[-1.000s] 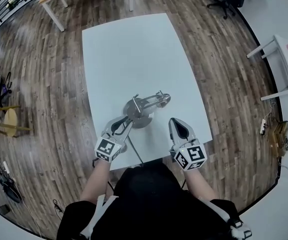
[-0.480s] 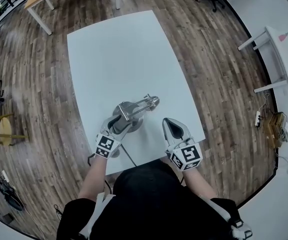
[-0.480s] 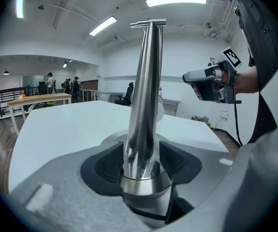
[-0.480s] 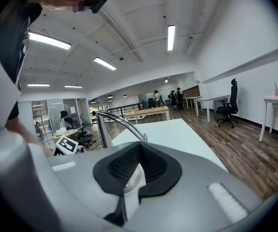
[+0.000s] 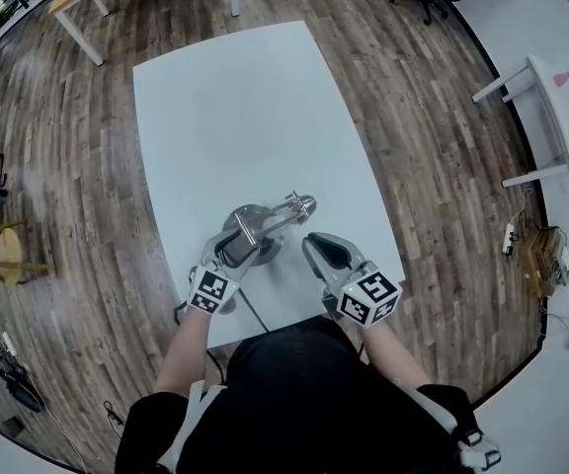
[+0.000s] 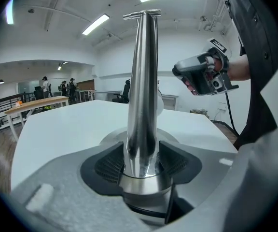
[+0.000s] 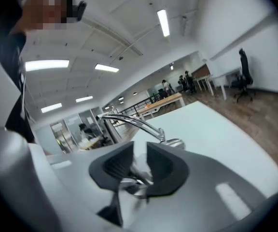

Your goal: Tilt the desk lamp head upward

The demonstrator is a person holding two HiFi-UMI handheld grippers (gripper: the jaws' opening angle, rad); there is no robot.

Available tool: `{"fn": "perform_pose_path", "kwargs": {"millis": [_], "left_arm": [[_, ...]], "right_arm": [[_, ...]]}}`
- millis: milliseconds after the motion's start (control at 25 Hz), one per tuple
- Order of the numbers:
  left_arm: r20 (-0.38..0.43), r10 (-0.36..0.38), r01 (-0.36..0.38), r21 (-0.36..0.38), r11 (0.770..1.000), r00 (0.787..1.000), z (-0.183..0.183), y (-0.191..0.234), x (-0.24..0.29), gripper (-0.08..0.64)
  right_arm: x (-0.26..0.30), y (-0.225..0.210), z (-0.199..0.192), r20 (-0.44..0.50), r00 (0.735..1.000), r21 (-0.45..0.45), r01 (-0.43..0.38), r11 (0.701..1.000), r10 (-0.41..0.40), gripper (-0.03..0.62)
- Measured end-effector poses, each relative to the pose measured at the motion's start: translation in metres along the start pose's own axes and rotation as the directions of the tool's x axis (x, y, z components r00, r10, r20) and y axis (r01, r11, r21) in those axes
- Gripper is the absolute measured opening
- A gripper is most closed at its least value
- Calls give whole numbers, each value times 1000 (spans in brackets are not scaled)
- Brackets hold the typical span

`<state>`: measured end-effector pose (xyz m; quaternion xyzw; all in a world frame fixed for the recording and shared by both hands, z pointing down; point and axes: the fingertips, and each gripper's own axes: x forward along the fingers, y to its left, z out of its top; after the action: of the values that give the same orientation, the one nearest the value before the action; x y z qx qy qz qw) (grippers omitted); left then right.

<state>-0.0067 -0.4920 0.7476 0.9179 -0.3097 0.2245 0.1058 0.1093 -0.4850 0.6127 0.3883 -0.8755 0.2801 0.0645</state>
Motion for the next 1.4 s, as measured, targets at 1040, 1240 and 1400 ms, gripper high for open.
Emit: {"fn": "perform_pose_path", "kwargs": {"millis": [1040, 1240, 1400], "left_arm": [[3, -19, 19, 14, 1000, 1000, -2, -5, 5, 239], [-3, -22, 22, 9, 1000, 1000, 0, -4, 8, 239], [-10, -28, 28, 8, 1000, 1000, -2, -3, 8, 239]], "right_arm": [[50, -37, 14, 304, 951, 912, -308, 270, 59, 181], [47, -38, 24, 301, 953, 891, -298, 343, 45, 169], [41, -35, 46, 306, 952, 842, -282, 459, 24, 164]]}}
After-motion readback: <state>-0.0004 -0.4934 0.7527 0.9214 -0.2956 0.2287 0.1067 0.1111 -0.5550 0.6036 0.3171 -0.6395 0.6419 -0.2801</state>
